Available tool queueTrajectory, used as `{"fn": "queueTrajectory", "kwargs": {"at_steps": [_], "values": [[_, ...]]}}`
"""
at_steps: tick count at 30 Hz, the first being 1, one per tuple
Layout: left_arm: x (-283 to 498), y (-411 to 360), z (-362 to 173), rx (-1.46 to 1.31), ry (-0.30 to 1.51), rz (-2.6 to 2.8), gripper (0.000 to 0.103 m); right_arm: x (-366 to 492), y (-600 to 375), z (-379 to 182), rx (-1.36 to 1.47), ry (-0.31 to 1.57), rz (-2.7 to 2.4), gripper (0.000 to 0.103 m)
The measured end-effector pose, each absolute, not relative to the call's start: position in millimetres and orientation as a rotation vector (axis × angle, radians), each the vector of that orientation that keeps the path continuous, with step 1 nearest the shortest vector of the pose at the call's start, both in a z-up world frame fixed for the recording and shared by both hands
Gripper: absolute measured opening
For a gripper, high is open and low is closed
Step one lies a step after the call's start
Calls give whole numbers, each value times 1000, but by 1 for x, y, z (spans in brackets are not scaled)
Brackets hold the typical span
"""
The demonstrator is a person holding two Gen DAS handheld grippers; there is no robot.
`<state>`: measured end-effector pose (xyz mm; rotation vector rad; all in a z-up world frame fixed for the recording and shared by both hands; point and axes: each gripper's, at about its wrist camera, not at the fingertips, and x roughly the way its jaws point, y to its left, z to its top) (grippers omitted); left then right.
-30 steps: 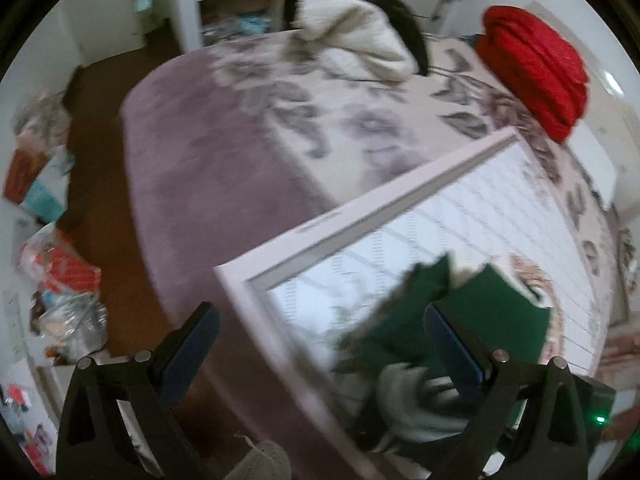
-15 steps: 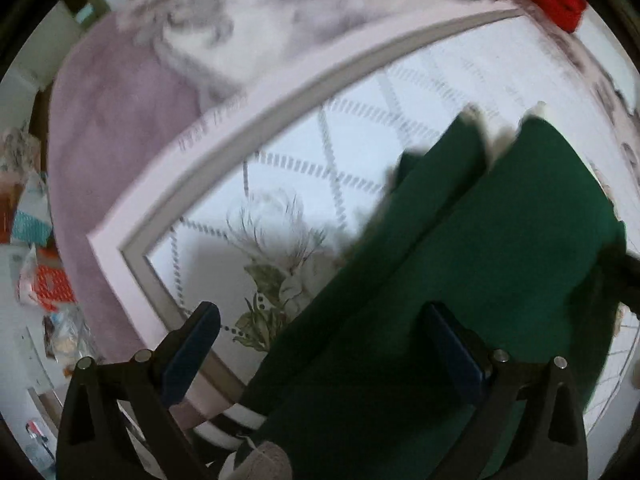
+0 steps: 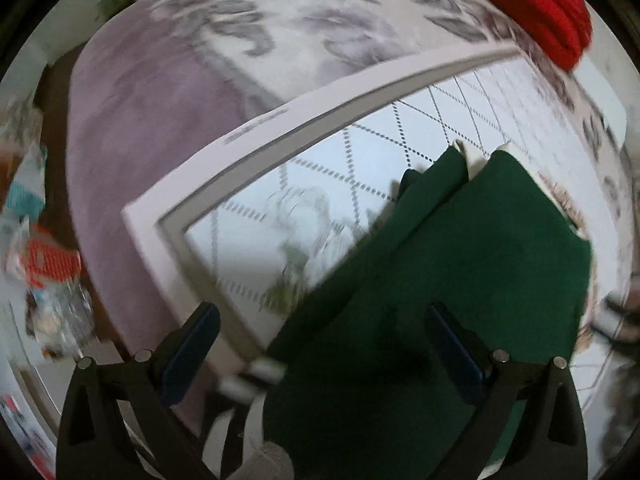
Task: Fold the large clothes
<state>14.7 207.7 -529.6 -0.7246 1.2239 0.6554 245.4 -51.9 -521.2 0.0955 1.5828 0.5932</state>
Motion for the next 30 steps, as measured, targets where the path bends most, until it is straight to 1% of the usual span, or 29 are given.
{"fn": "queueTrajectory", "kwargs": {"at_steps": [4,6,7,9,11,13,14,16,17,18,19,20,22,24,25,26,28,30], "values": [[-19,187,-524,-841,1208,683,103,231,-106,-594,270,1762,611,95],[-38,173,-526,-887,1206,694,103,221,-106,-625,382,1810,693,100],[-42,167,-525,-890,1207,698,103,219,-102,-632,386,1787,715,101],[-54,154,-526,-873,1209,718,103,216,-92,-633,365,1749,742,97],[-61,147,-527,-866,1207,742,103,216,-96,-628,426,1744,740,64],[-69,144,-527,-893,1196,761,103,215,-111,-628,599,1774,714,52],[-72,142,-528,-927,1185,753,103,213,-117,-625,653,1787,694,48],[-79,138,-531,-1002,1164,746,103,211,-121,-622,745,1801,666,47],[-81,135,-533,-1026,1161,740,103,210,-123,-618,774,1797,673,49],[-82,131,-537,-1047,1164,736,103,209,-122,-613,742,1795,684,55],[-84,127,-540,-1060,1163,730,103,207,-123,-611,695,1802,694,68],[-83,124,-543,-1069,1163,728,103,204,-127,-611,664,1810,678,75],[-82,116,-547,-1085,1155,724,103,193,-152,-613,626,1806,598,75],[-81,112,-550,-1087,1154,721,103,176,-186,-611,721,1790,552,77],[-79,109,-552,-1090,1152,717,103,167,-202,-611,790,1781,534,86],[-79,108,-553,-1094,1148,712,103,151,-223,-612,886,1769,514,91],[-77,107,-556,-1097,1142,710,103,121,-246,-619,986,1762,494,94],[-75,108,-559,-1100,1137,700,103,94,-251,-637,1059,1793,505,95]]}}
